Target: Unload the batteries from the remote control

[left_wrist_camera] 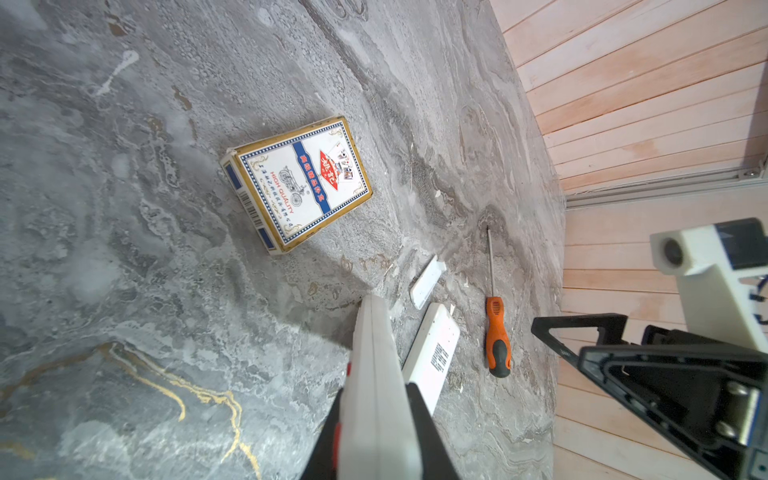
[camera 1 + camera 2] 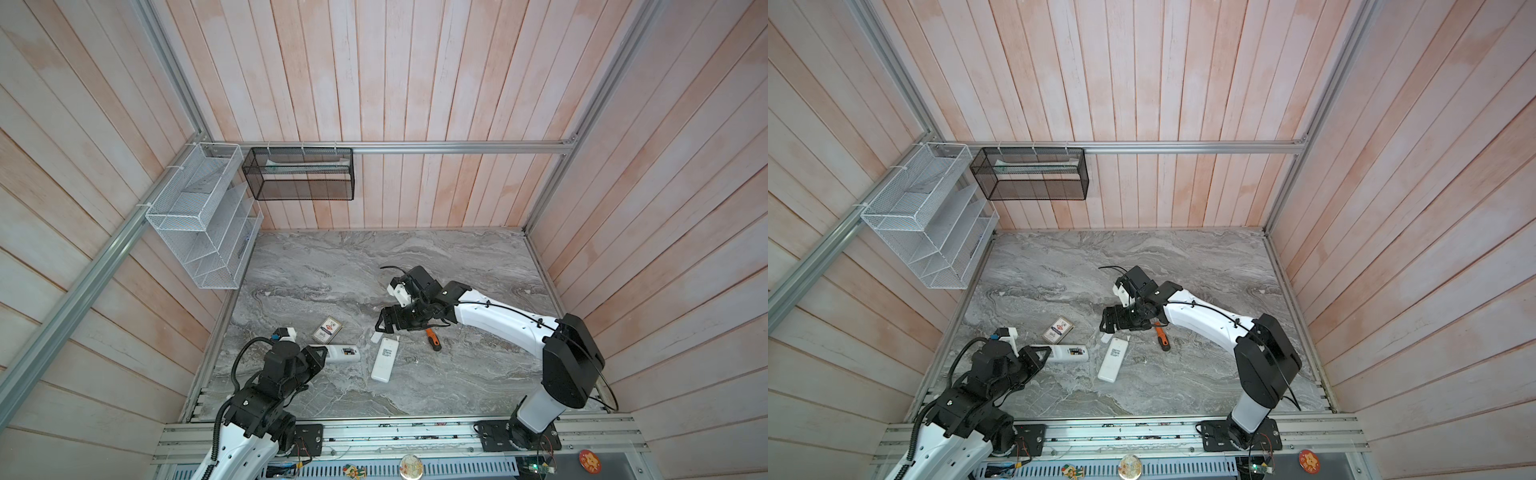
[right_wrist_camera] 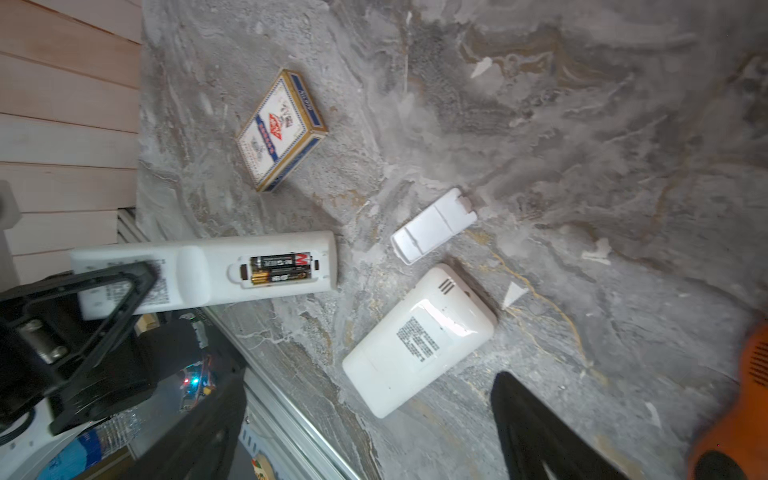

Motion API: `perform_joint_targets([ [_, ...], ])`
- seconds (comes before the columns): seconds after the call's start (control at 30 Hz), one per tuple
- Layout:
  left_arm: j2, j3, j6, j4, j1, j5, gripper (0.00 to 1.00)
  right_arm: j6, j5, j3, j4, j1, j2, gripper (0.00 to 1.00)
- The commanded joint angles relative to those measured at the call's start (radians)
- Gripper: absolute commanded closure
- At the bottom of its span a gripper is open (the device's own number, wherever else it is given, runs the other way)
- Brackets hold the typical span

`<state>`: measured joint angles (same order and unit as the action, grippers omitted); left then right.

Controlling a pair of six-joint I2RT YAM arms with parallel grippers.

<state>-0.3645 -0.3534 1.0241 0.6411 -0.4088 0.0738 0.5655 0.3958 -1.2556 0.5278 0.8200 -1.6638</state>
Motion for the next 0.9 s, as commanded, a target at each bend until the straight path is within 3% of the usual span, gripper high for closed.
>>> perform_joint_targets([
  [0.0,0.011,-0.034,-0.029,-0.013,0.001,0.016,1.00,-0.022,0.099,0.016,-0.039,0.004,0.017,0.07],
  [0.53,-0.175,-0.139,-0.155,-0.128,0.035,0.282,1.00,0.020,0.156,0.051,-0.011,-0.068,0.189,0.07],
  [0.87,-0.439,-0.290,-0.401,0.011,0.077,0.424,0.99,0.055,0.073,0.138,0.064,-0.120,0.289,0.07],
])
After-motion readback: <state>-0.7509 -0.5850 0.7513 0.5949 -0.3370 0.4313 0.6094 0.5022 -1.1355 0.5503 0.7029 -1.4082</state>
